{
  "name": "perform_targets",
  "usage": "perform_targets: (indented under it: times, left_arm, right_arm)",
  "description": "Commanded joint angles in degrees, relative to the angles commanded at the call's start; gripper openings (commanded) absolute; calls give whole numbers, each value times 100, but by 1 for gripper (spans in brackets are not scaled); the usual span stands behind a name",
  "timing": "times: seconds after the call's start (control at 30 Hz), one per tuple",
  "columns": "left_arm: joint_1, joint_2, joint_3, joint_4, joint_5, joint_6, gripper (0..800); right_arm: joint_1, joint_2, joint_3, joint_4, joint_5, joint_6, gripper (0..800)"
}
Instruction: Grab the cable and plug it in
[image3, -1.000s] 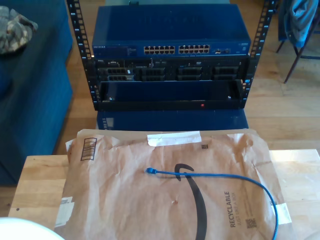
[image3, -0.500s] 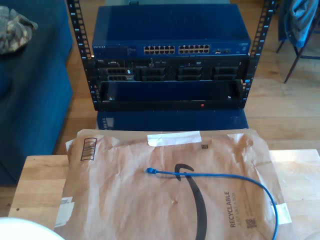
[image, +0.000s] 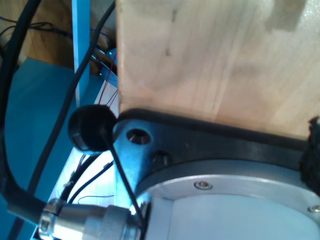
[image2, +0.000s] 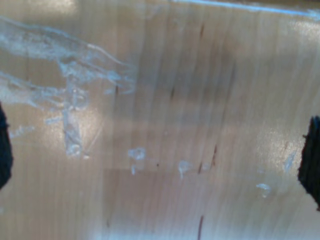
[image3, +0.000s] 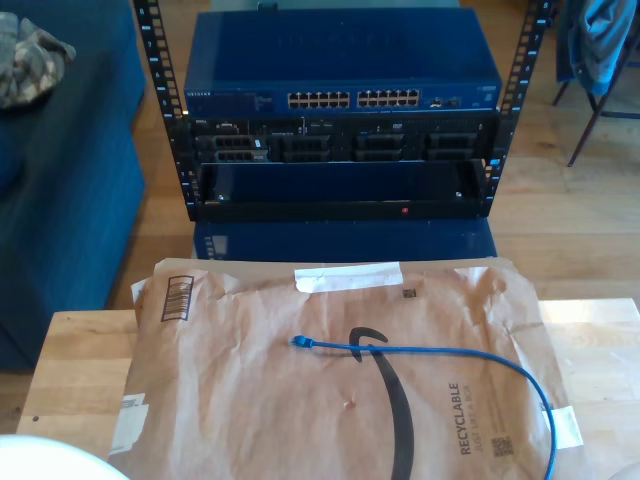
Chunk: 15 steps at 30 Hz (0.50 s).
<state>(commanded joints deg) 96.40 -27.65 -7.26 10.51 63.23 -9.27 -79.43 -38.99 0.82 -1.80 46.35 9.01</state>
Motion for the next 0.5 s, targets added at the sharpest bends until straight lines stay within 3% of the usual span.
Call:
perform_targets:
  times: [0.5]
  left_arm:
    - [-18,-18,-44,0,53,-26,800]
  right_arm:
    - [-35,-176,-202,26,273,79,798]
